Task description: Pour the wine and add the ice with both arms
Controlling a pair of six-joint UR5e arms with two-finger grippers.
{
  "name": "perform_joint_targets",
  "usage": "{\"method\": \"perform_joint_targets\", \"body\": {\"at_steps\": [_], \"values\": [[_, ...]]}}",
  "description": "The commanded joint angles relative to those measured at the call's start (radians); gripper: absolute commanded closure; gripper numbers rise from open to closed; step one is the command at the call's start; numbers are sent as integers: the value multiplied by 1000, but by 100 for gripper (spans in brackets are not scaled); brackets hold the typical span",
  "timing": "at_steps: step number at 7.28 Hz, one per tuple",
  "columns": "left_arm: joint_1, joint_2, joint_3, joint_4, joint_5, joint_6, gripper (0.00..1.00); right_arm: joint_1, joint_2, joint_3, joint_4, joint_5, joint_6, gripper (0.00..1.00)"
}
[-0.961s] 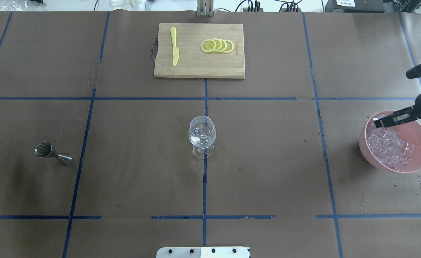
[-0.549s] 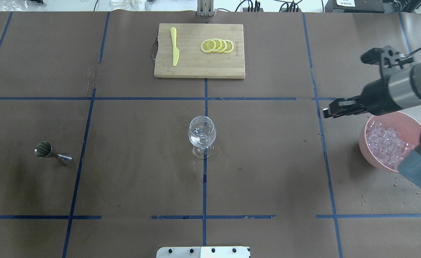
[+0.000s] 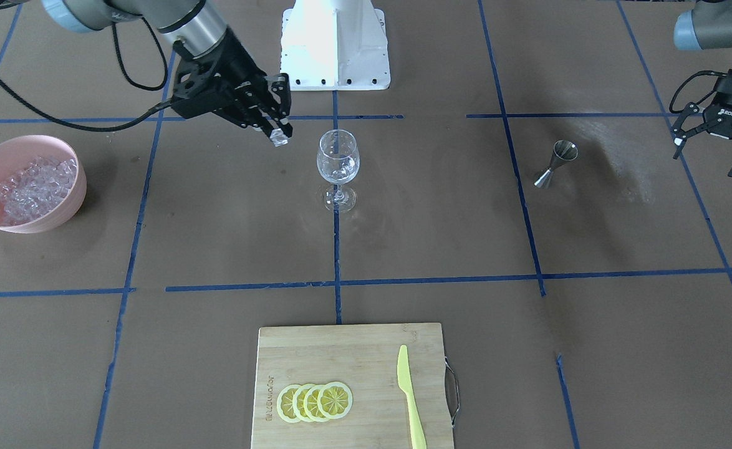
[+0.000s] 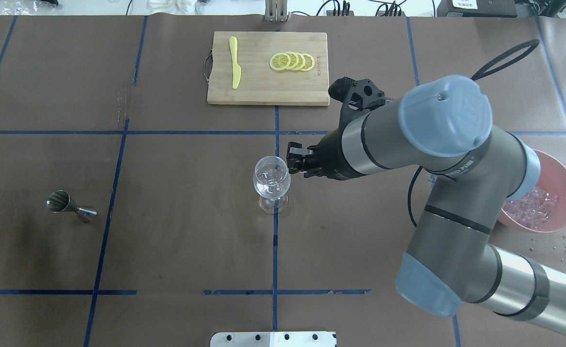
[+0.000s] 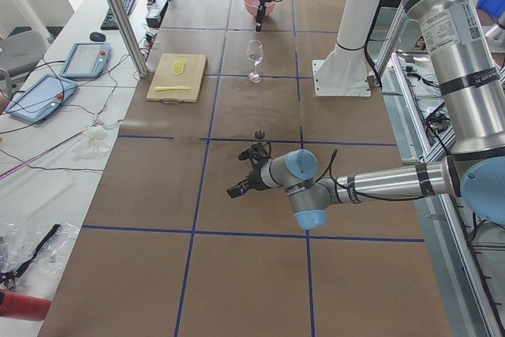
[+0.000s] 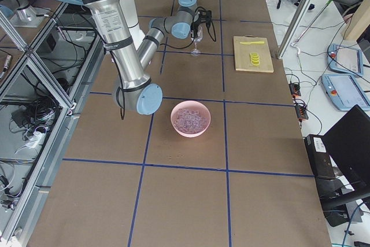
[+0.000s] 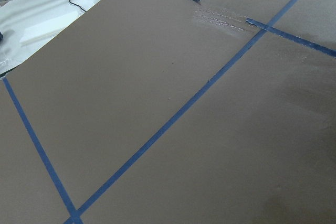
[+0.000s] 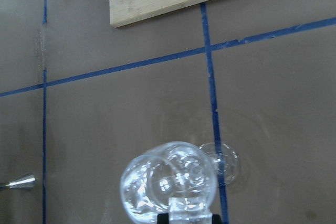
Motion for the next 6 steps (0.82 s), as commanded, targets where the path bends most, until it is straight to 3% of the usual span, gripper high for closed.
{"method": "perform_joint_targets", "body": {"at_steps": [1, 3, 4, 5, 6], "values": [[0, 1, -1, 0, 4, -24, 0, -31, 67, -41, -25, -54, 42, 100], [0, -1, -4, 0, 46, -24, 0, -37, 63, -47, -25, -54, 39, 94], [0, -1, -4, 0, 46, -26, 0, -40, 63, -48, -25, -63, 31, 17], [0, -1, -5, 0, 47, -26, 0, -38, 61, -51, -25, -65, 30, 13], [2, -1, -6, 0, 47, -36, 0, -38, 58, -50, -25, -63, 28, 0]]}}
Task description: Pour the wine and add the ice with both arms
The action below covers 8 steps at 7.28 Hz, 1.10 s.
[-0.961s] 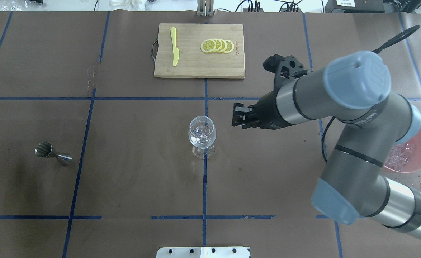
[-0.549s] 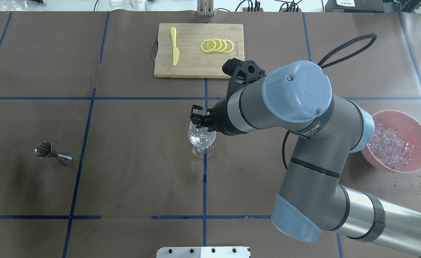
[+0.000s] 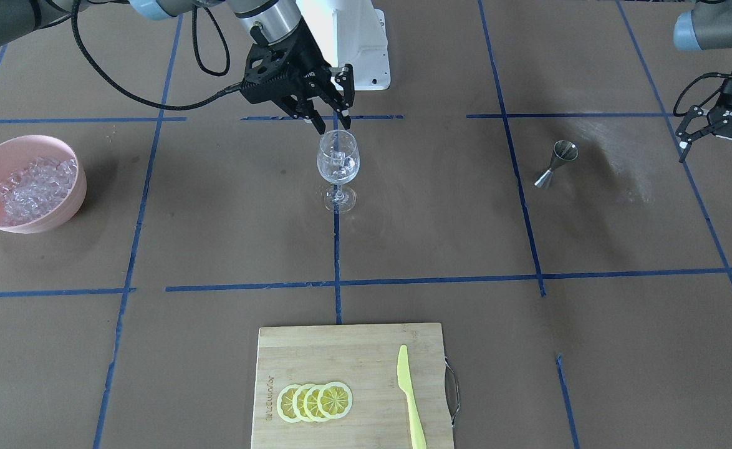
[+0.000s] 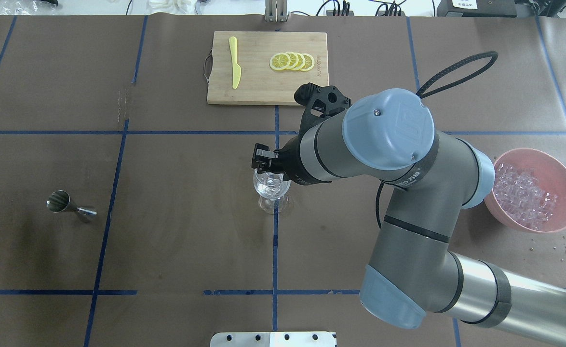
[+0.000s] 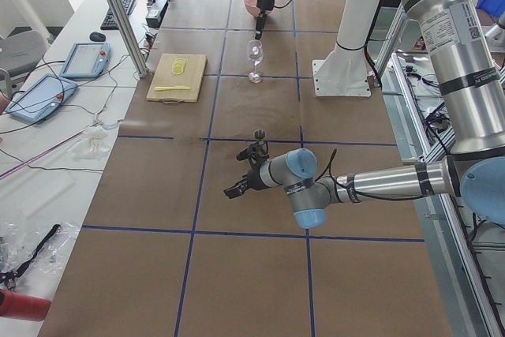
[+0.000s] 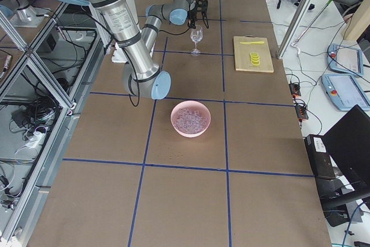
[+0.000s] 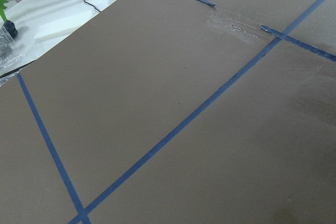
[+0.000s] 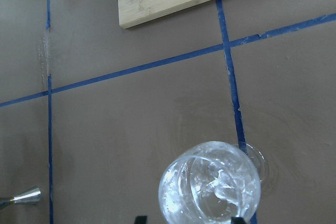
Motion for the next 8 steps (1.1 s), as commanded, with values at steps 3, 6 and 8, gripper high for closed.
{"method": "perform_joint_targets", "body": {"at_steps": [3, 6, 8], "values": [[3, -2, -4, 0, 0, -60, 0, 100, -155, 65, 9, 94, -88, 0], [-8, -73, -48, 207, -176, -60, 0, 376, -440, 82, 12, 315, -519, 0], [-133, -190, -57, 453, -275, -47, 0, 601, -567, -3, 5, 398, -946, 0]]}}
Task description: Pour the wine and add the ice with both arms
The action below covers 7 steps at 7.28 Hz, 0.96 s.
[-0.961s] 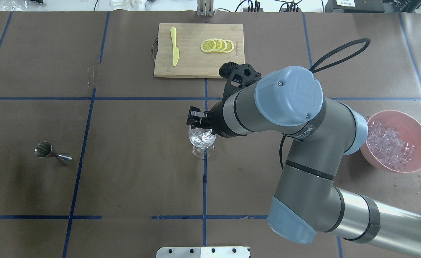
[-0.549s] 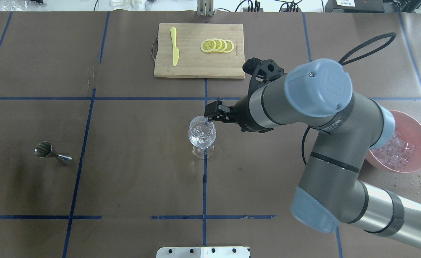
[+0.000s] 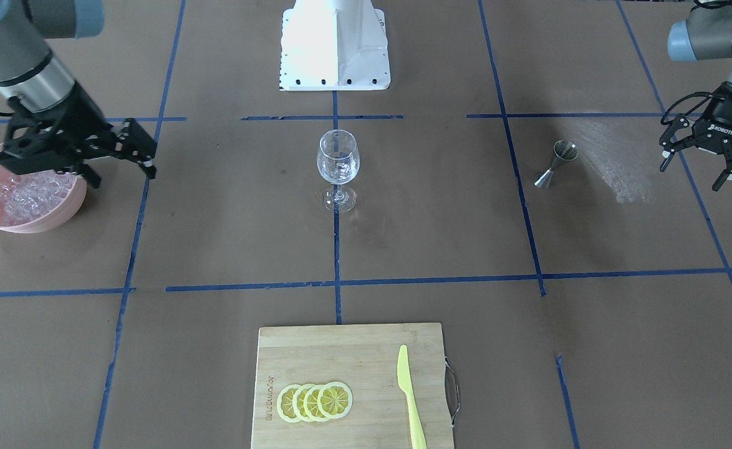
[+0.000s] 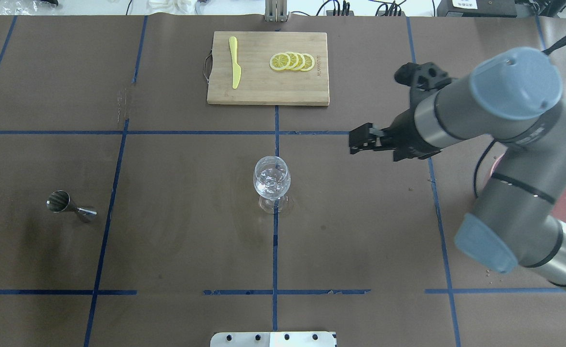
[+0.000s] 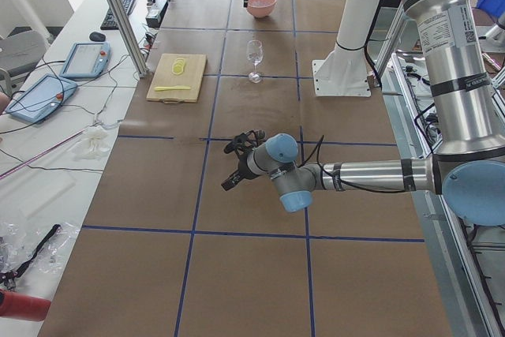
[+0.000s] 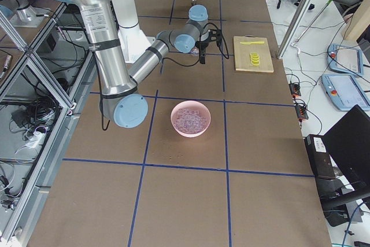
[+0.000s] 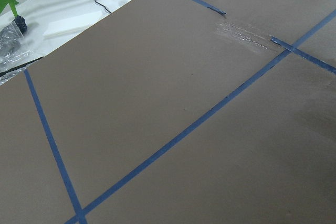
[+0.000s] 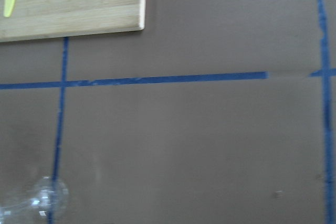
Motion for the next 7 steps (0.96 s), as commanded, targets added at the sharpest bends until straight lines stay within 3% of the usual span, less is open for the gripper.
{"method": "perform_joint_targets", "body": {"at_steps": [1, 3, 4, 6, 7], "values": [[-115, -78, -18, 213, -100, 12, 0, 234, -75, -138, -6, 112, -401, 0], [-175, -85, -93, 364, -131, 18, 0, 383, -84, -273, -9, 154, -622, 0], [-235, -106, -107, 438, -137, 120, 0, 422, -79, -321, -9, 150, -678, 0], [-355, -225, -80, 665, -162, 303, 0, 450, -79, -375, -11, 136, -750, 0], [-369, -201, -81, 716, -214, 306, 0, 482, -82, -390, -20, 153, -786, 0]]}}
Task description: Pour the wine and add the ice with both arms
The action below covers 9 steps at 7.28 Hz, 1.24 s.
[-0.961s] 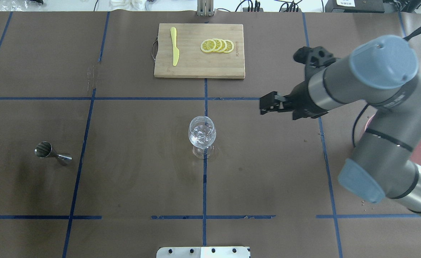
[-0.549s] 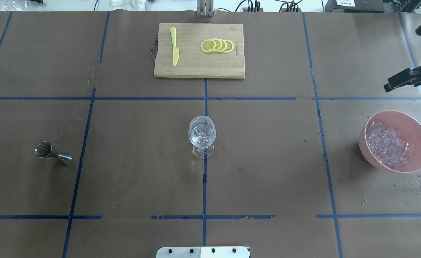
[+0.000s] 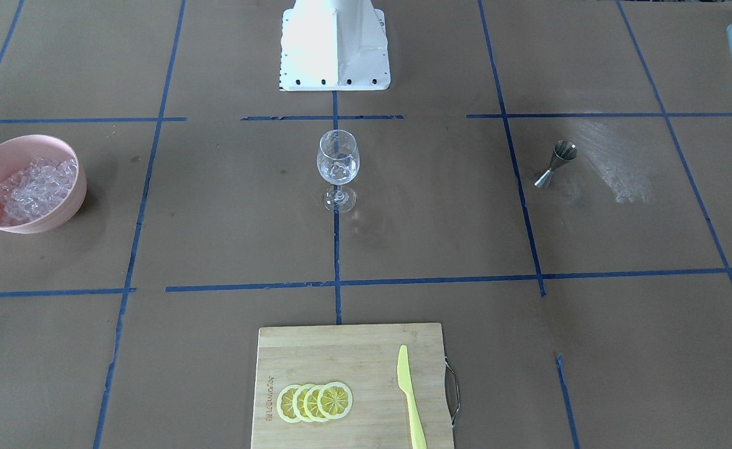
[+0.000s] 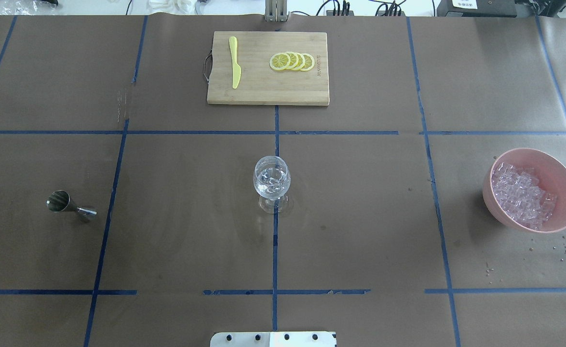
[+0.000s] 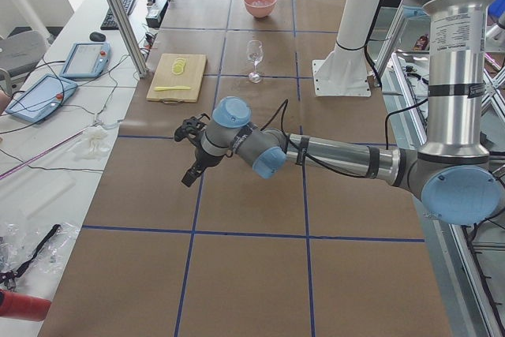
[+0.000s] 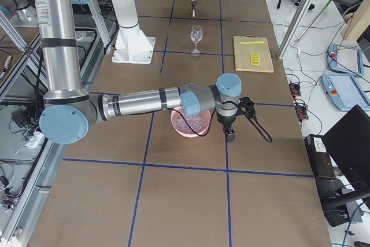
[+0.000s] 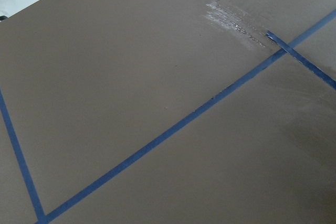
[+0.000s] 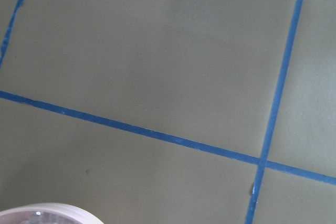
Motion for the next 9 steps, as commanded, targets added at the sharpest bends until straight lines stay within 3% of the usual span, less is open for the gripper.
{"method": "perform_joint_targets", "body": {"at_steps": [1, 4, 6, 7, 9], "values": [[-36, 16, 19, 109, -146, 55, 0, 52, -3, -26, -41, 28, -55, 0], [-39, 64, -10, 149, -251, 16, 0, 57, -16, -38, -92, 42, -117, 0], [-56, 97, -67, 189, -239, 29, 0, 60, -19, -26, -135, 41, -157, 0], [-56, 122, -82, 239, -235, 97, 0, 60, -22, -32, -158, 41, -211, 0], [-88, 127, -148, 485, -230, 179, 0, 60, -44, 5, -182, 27, -219, 0]]}}
